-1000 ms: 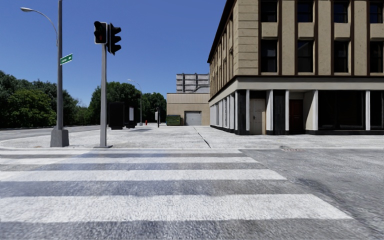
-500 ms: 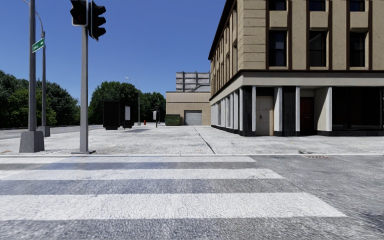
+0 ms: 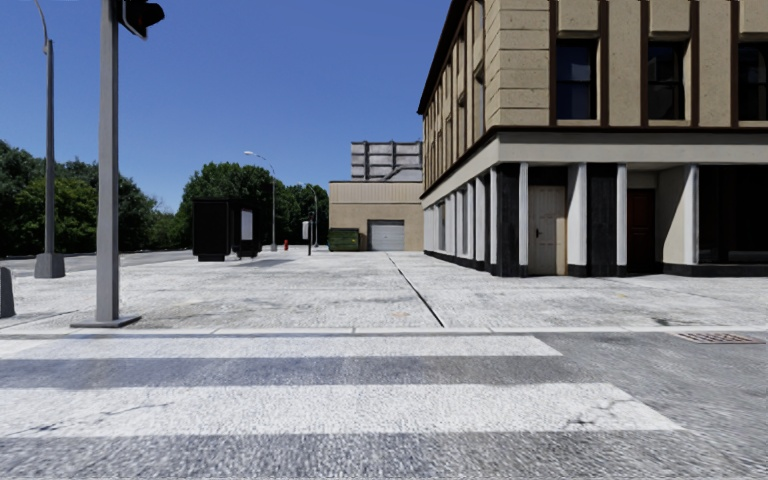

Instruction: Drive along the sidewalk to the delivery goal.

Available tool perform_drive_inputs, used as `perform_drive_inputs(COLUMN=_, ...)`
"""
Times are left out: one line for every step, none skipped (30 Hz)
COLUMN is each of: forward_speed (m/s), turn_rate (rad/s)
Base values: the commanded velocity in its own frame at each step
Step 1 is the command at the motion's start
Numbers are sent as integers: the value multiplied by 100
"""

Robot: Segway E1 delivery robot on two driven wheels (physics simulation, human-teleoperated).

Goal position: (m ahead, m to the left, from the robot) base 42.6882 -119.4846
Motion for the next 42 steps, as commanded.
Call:
perform_drive_inputs(forward_speed=200, turn_rate=0)
perform_drive_inputs(forward_speed=200, turn_rate=0)
perform_drive_inputs(forward_speed=200, turn_rate=0)
perform_drive_inputs(forward_speed=200, turn_rate=0)
perform_drive_inputs(forward_speed=200, turn_rate=0)
perform_drive_inputs(forward_speed=200, turn_rate=0)
perform_drive_inputs(forward_speed=200, turn_rate=0)
perform_drive_inputs(forward_speed=200, turn_rate=0)
perform_drive_inputs(forward_speed=200, turn_rate=0)
perform_drive_inputs(forward_speed=200, turn_rate=0)
perform_drive_inputs(forward_speed=200, turn_rate=0)
perform_drive_inputs(forward_speed=200, turn_rate=0)
perform_drive_inputs(forward_speed=200, turn_rate=0)
perform_drive_inputs(forward_speed=200, turn_rate=0)
perform_drive_inputs(forward_speed=200, turn_rate=0)
perform_drive_inputs(forward_speed=200, turn_rate=0)
perform_drive_inputs(forward_speed=200, turn_rate=0)
perform_drive_inputs(forward_speed=200, turn_rate=0)
perform_drive_inputs(forward_speed=200, turn_rate=0)
perform_drive_inputs(forward_speed=200, turn_rate=0)
perform_drive_inputs(forward_speed=200, turn_rate=0)
perform_drive_inputs(forward_speed=200, turn_rate=0)
perform_drive_inputs(forward_speed=200, turn_rate=0)
perform_drive_inputs(forward_speed=200, turn_rate=0)
perform_drive_inputs(forward_speed=200, turn_rate=0)
perform_drive_inputs(forward_speed=200, turn_rate=0)
perform_drive_inputs(forward_speed=200, turn_rate=0)
perform_drive_inputs(forward_speed=200, turn_rate=-2)
perform_drive_inputs(forward_speed=200, turn_rate=-7)
perform_drive_inputs(forward_speed=200, turn_rate=-7)
perform_drive_inputs(forward_speed=200, turn_rate=-11)
perform_drive_inputs(forward_speed=195, turn_rate=-20)
perform_drive_inputs(forward_speed=179, turn_rate=-23)
perform_drive_inputs(forward_speed=162, turn_rate=-31)
perform_drive_inputs(forward_speed=162, turn_rate=-31)
perform_drive_inputs(forward_speed=153, turn_rate=-36)
perform_drive_inputs(forward_speed=149, turn_rate=-37)
perform_drive_inputs(forward_speed=144, turn_rate=-37)
perform_drive_inputs(forward_speed=141, turn_rate=-38)
perform_drive_inputs(forward_speed=141, turn_rate=-38)
perform_drive_inputs(forward_speed=141, turn_rate=-38)
perform_drive_inputs(forward_speed=141, turn_rate=-41)
